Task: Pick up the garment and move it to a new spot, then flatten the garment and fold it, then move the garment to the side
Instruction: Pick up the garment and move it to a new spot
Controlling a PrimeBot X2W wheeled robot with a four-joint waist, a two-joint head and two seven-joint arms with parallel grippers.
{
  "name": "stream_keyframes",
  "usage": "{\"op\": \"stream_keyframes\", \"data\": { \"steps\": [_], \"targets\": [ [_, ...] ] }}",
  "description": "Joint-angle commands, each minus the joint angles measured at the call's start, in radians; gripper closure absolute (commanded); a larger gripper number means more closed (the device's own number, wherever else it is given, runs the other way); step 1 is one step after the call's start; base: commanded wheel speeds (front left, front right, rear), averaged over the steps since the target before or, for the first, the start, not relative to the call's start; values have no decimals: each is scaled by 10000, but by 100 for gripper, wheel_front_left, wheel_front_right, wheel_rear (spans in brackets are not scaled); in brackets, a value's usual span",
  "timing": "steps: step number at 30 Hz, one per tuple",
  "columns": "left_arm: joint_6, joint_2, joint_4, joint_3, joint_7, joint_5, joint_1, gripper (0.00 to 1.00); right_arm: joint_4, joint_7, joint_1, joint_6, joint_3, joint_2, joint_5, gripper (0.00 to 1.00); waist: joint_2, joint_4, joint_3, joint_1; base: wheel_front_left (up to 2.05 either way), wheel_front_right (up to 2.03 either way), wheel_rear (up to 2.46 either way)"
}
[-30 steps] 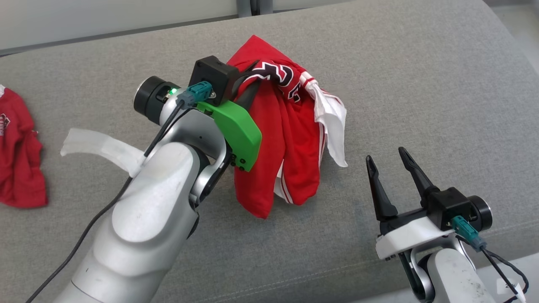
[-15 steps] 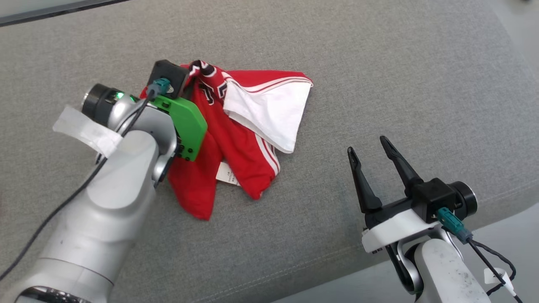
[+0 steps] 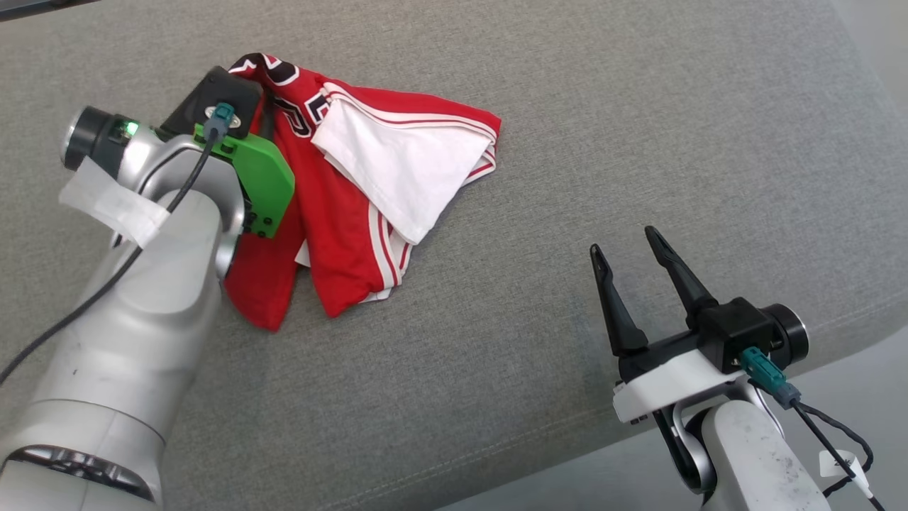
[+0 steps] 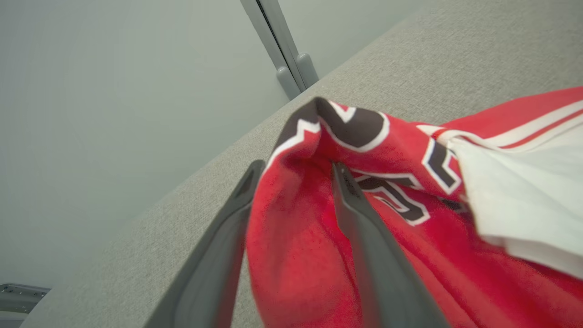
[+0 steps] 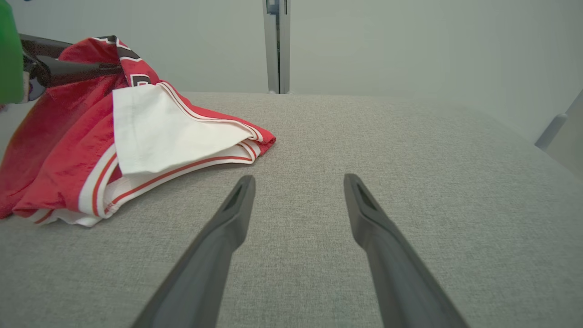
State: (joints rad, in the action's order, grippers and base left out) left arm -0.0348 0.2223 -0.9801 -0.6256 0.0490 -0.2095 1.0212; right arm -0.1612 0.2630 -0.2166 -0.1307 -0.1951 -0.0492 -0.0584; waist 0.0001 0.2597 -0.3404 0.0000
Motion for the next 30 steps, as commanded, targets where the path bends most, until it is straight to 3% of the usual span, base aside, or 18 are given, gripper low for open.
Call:
{"op": "stream_keyframes", "data": {
  "steps": [1,15,23,30],
  "targets": [
    [18,-135,-177,107,236,-217,-243,0,-30,47,-114,-1,26,-20,-31,0,-1,-220,35,0,0,0,0],
    [-470,-1304,-76,504,1882,-1218,-2246,0,-460,47,103,-1,443,-26,-455,0,-1,-1819,869,0,0,0,0],
    [-759,-1560,1689,328,2144,-1355,-3867,0,-1687,-124,-518,-1,521,-23,-1030,0,-1,-3109,1288,0,0,0,0],
    [-1072,-1385,3613,167,2157,-1208,-5314,0,-3257,-626,-1488,-1,131,-26,-2205,0,-1,-4046,1456,0,0,0,0]
  ]
}}
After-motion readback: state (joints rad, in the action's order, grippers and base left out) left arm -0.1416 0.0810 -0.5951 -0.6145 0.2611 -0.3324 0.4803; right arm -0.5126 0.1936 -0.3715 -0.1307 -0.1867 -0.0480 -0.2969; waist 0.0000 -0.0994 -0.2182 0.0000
